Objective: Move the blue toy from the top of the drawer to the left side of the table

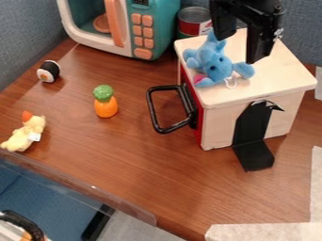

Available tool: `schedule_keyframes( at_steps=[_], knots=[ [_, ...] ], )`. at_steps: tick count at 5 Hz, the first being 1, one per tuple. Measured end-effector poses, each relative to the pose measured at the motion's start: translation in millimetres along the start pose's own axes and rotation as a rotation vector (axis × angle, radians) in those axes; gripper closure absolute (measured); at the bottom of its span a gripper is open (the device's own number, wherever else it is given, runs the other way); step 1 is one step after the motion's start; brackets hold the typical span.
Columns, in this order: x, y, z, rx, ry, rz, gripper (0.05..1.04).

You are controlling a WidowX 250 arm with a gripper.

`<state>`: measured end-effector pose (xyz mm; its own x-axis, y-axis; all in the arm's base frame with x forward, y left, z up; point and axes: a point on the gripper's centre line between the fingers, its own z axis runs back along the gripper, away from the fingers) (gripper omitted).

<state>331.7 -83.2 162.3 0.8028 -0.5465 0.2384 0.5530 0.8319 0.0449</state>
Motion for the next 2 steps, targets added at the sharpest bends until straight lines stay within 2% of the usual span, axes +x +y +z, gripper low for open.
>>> schedule_keyframes(
  at_steps=[1, 2],
  knots=[
    [-1.8, 10.1, -11.0, 0.055, 0.019, 0.011, 0.082],
    [-2.3, 25.6, -13.6, 0.112, 0.013, 0.034, 0.083]
  ],
)
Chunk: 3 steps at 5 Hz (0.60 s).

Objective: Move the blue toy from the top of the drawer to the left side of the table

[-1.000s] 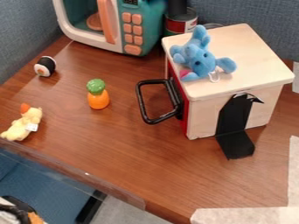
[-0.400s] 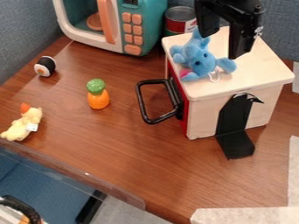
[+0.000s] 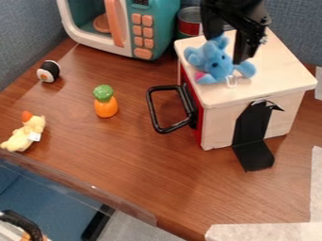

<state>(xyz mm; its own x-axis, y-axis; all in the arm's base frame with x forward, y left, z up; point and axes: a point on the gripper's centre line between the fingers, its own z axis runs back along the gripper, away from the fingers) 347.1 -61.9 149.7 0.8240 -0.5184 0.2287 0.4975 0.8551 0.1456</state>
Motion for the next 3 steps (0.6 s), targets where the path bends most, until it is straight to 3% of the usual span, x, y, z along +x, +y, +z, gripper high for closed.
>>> schedule_keyframes(
  at_steps=[2, 3],
  knots=[
    [-10.5, 10.6, -40.1, 0.044, 0.105, 0.018, 0.135],
    [-13.2, 14.7, -40.2, 0.022, 0.107, 0.040, 0.356]
  ],
)
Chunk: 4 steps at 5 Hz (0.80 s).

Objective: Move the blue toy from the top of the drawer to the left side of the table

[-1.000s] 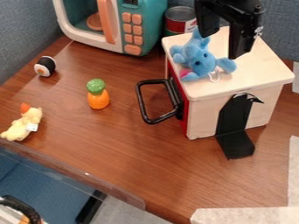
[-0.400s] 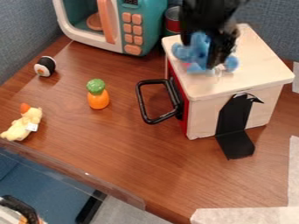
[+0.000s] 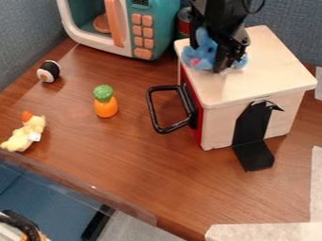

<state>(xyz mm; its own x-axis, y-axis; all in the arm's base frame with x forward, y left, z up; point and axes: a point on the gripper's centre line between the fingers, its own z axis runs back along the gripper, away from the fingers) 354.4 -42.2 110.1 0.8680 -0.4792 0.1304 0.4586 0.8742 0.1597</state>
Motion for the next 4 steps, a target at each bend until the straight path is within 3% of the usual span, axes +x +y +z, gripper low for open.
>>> schedule_keyframes(
  at_steps=[1, 2, 3, 4],
  knots=[
    [-4.9, 7.9, 6.0, -0.045, 0.008, 0.028, 0.481],
    [-17.3, 41.3, 22.9, -0.112, -0.009, 0.133, 0.515],
    [-34.8, 101.3, 43.5, -0.106, -0.084, 0.306, 0.515],
    [-51.0, 140.0, 35.6, -0.084, -0.099, 0.357, 0.515]
  ],
)
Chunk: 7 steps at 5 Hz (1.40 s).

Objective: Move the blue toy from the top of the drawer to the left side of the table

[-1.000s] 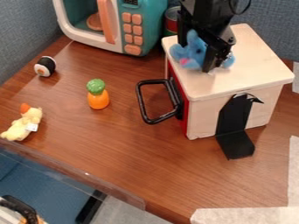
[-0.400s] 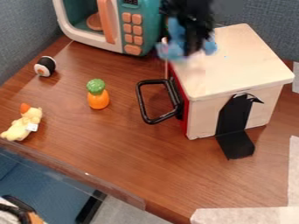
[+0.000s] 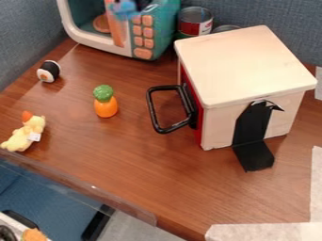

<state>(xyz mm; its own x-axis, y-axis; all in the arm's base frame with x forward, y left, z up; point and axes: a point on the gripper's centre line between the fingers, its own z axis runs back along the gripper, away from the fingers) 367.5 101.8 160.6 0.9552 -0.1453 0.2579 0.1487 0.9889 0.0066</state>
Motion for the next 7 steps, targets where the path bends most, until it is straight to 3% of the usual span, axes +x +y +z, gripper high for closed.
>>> schedule_keyframes(
  at_steps=[1, 2, 3, 4, 5, 6, 7],
  knots=[
    [-17.8, 48.0, -29.8, 0.045, 0.034, 0.062, 0.515],
    [-25.6, 70.4, -60.5, 0.061, 0.048, 0.121, 0.516],
    [-35.6, 79.6, -93.2, 0.066, 0.093, 0.143, 0.517],
    [-45.5, 82.1, -107.0, 0.070, 0.134, 0.144, 0.519],
    [-53.3, 88.9, -115.4, 0.081, 0.165, 0.174, 0.444],
    [-59.5, 102.2, -110.1, 0.103, 0.177, 0.204, 0.151],
    [-61.6, 104.7, -101.8, 0.074, 0.199, 0.215, 0.077]
  ],
)
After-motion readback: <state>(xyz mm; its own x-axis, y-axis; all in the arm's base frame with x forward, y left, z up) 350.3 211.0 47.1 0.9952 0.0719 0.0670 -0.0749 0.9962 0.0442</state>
